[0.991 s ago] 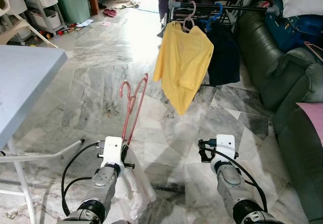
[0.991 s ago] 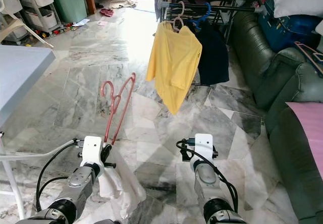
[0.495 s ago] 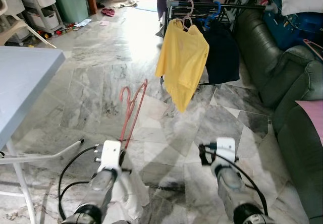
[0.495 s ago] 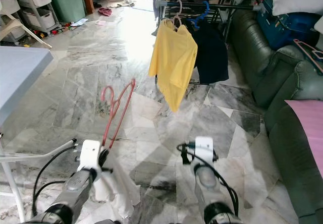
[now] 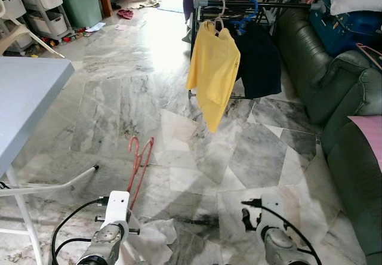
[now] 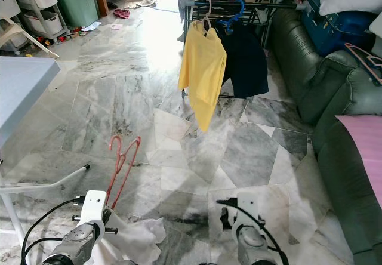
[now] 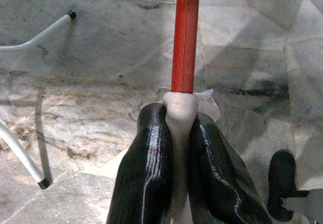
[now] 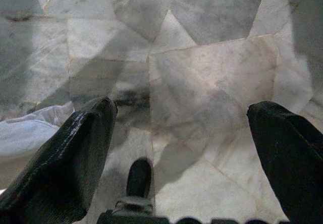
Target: Hang hanger
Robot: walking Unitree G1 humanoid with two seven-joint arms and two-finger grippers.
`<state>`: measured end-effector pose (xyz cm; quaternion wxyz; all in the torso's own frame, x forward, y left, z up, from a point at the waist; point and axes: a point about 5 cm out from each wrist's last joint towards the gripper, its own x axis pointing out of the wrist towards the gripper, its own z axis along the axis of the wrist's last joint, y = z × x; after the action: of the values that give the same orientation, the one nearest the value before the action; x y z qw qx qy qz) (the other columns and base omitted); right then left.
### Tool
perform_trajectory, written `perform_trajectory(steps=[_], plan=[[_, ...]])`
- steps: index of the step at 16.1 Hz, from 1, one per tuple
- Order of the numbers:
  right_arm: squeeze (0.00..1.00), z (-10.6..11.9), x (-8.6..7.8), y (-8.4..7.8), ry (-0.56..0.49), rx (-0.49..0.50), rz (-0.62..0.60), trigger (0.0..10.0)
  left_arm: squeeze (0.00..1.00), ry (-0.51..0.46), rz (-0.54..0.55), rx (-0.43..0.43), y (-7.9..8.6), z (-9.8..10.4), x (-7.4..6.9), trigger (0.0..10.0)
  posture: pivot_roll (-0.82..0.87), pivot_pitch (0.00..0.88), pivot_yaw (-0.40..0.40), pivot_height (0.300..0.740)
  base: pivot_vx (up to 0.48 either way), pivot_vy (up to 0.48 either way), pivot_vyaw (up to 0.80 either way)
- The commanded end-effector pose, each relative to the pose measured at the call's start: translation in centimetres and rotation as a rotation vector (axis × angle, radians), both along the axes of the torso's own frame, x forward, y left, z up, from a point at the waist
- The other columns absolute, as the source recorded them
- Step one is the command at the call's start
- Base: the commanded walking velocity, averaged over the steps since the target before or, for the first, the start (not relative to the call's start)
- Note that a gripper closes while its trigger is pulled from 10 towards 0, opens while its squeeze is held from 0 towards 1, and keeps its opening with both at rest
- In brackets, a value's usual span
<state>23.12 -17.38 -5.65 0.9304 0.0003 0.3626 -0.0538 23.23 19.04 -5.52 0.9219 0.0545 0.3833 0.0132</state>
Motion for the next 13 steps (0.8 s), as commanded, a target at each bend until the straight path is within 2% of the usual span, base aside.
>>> perform_trajectory(steps=[1, 8, 13], plan=[[0.0, -0.4, -0.5, -0.1, 0.033, -0.001, 0.007, 10.0, 0.0, 0.007, -0.006, 0.008, 0.1, 0.0, 0.0, 10.0, -0.07, 0.093, -0.002, 0.74, 0.0, 0.0, 0.0], [0.0, -0.7, -0.9, 0.7, 0.053, 0.019, 0.035, 10.0, 0.0, 0.026, -0.006, -0.006, -0.3, -0.3, -0.4, 10.0, -0.07, 0.089, -0.006, 0.74, 0.0, 0.0, 0.0], [0.0, -0.9, -1.1, 0.7, 0.062, 0.017, 0.041, 10.0, 0.0, 0.066, 0.001, 0.004, 0.3, -0.8, -1.2, 10.0, -0.06, 0.089, -0.008, 0.74, 0.0, 0.0, 0.0]])
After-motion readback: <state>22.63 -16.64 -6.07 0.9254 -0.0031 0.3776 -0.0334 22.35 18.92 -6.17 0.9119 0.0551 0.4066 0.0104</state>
